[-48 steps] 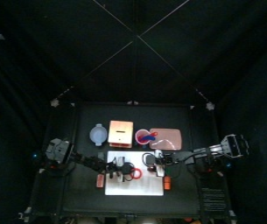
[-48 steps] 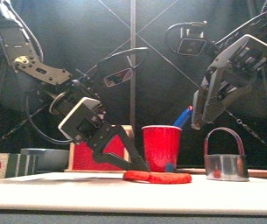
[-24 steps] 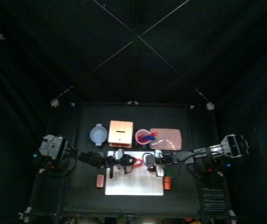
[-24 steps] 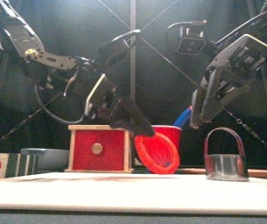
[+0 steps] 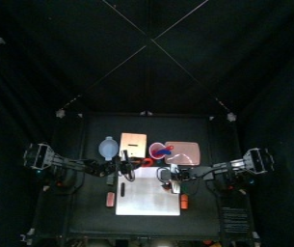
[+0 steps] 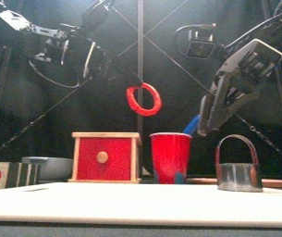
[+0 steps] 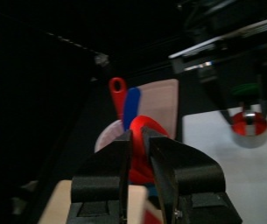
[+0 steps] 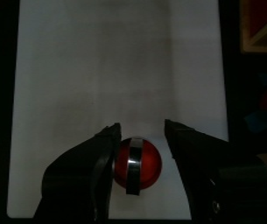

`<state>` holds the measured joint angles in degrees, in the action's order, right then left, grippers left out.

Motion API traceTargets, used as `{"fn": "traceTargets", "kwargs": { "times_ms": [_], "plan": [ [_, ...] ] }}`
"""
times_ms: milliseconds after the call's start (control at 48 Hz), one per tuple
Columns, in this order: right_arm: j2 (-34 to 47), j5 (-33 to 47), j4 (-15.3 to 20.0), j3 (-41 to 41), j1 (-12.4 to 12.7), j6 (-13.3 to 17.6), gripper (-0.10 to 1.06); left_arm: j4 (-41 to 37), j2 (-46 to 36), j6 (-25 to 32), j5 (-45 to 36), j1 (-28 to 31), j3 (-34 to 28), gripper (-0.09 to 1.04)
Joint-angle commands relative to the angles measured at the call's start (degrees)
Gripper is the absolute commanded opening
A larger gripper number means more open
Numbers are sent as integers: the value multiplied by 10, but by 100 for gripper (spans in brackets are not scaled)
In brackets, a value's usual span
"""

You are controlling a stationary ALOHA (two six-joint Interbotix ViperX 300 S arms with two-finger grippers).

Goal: Get the cutter from the drawer then cut the dough then place the extra dough in the bowl
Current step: Place the extra dough in the bowl

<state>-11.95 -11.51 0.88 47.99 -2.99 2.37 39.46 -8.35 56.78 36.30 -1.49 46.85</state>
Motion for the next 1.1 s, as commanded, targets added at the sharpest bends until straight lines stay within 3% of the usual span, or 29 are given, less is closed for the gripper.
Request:
{"fn": "traceTargets", "kwargs": {
  "times_ms": [21,292,729,1104],
  "plan": [
    [-8,7,-8,-5,5,-1,81,8,-55,28,6,22,13,59],
    [-3,11,-24,-3,11,-1,81,45,-166,35,35,65,92,59],
    [-8,58,-75,-3,30,-1,81,195,-317,35,54,114,233,59],
    [-8,62,-73,-4,33,0,81,214,-259,36,-11,142,280,67]
  ]
}}
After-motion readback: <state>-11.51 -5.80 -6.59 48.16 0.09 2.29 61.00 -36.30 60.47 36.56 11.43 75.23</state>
